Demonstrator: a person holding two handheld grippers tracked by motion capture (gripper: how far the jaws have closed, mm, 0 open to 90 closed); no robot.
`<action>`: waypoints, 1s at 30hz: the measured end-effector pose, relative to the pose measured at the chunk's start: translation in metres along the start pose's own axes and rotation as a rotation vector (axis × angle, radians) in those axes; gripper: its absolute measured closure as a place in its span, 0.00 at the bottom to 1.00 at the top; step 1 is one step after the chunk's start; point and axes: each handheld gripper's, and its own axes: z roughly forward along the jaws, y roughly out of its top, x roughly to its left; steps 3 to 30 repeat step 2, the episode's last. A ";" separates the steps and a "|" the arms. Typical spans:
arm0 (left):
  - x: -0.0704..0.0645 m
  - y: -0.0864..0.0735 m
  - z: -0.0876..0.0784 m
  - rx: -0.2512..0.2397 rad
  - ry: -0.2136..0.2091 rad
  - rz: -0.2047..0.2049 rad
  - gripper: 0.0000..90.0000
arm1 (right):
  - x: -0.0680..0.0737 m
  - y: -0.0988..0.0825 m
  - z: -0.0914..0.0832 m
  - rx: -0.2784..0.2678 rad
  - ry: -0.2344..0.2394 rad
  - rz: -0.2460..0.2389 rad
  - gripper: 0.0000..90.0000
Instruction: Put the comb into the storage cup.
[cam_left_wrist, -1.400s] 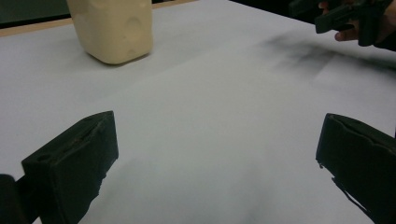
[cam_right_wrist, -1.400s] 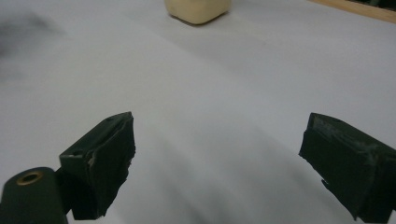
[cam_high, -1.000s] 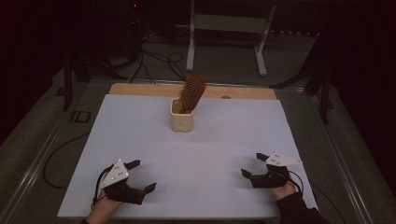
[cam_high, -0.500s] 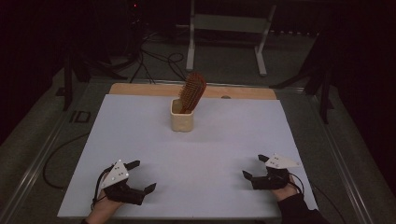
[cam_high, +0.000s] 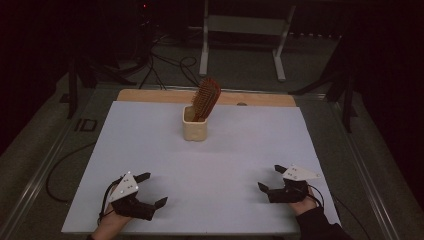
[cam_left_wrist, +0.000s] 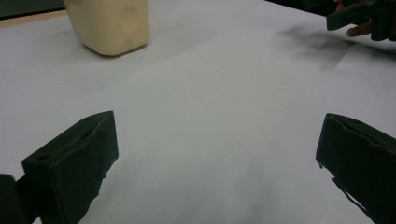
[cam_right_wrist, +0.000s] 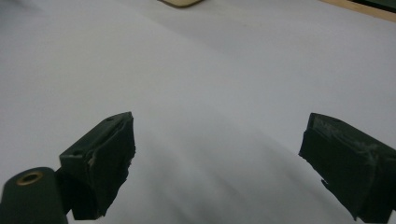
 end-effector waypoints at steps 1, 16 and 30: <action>0.000 0.000 0.000 -0.001 -0.002 0.000 0.00 | 0.000 0.000 0.000 0.001 0.003 0.003 0.10; 0.000 0.000 0.000 0.001 -0.002 0.000 0.00 | 0.000 0.000 0.000 0.000 0.002 0.006 0.10; 0.000 0.000 0.000 0.001 -0.002 0.000 0.00 | 0.000 0.000 0.000 0.000 0.002 0.006 0.10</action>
